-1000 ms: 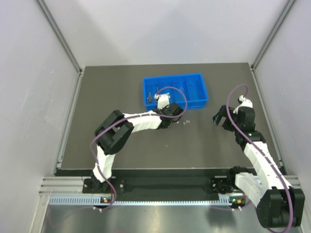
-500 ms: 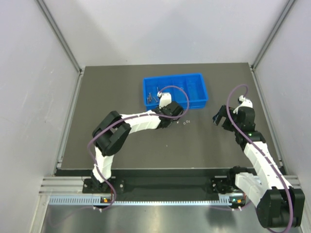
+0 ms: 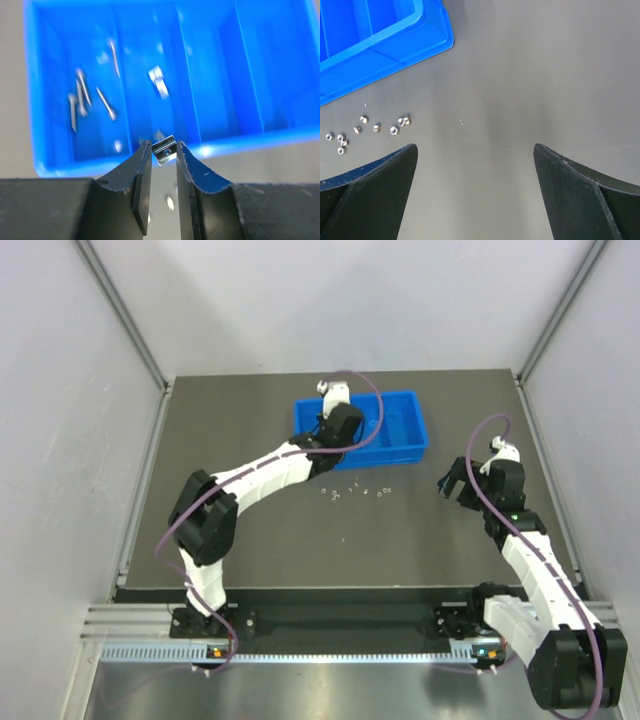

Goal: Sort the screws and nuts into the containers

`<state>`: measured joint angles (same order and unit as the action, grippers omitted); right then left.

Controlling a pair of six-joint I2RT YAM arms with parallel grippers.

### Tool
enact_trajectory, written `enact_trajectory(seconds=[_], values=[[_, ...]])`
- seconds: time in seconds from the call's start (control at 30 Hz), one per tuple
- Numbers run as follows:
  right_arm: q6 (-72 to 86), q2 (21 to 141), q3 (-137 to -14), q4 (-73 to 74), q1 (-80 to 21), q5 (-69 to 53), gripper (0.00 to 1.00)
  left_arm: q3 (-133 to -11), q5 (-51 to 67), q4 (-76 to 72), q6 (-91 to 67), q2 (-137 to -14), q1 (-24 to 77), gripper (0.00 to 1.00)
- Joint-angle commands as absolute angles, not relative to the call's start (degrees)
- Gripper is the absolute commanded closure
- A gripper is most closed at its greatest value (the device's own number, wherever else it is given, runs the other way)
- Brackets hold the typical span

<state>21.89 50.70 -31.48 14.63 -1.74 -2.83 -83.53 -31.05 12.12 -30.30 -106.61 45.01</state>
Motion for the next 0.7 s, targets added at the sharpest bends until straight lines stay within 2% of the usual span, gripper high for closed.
enact_trajectory(seconds=[0.0, 0.4, 0.47, 0.5, 0.57, 0.67], values=[[21.71, 50.8, -32.43, 13.62, -2.02, -2.2, 0.0, -88.85, -30.06, 8.09, -26.55, -109.41, 42.1, 0.78], [21.62, 53.26, -33.4, 13.45, -2.11, -2.11, 0.0, -98.08, -24.79, 8.7, -24.87, -119.44, 38.67, 0.77], [21.62, 53.53, -33.4, 13.62, -2.11, -1.85, 0.0, -98.44, -24.79, 9.05, -24.79, -119.62, 38.67, 0.73], [21.53, 53.53, -33.49, 13.71, -2.11, -1.76, 0.0, -98.35, -24.87, 9.23, -24.79, -119.36, 38.67, 0.66], [21.45, 53.18, -33.49, 13.97, -2.11, -1.32, 0.0, -97.48, -25.49, 9.4, -24.61, -118.22, 38.67, 0.6], [21.45, 52.38, -33.31, 13.97, -2.11, -1.32, 0.0, -95.19, -25.14, 9.58, -23.65, -114.53, 38.67, 0.55]])
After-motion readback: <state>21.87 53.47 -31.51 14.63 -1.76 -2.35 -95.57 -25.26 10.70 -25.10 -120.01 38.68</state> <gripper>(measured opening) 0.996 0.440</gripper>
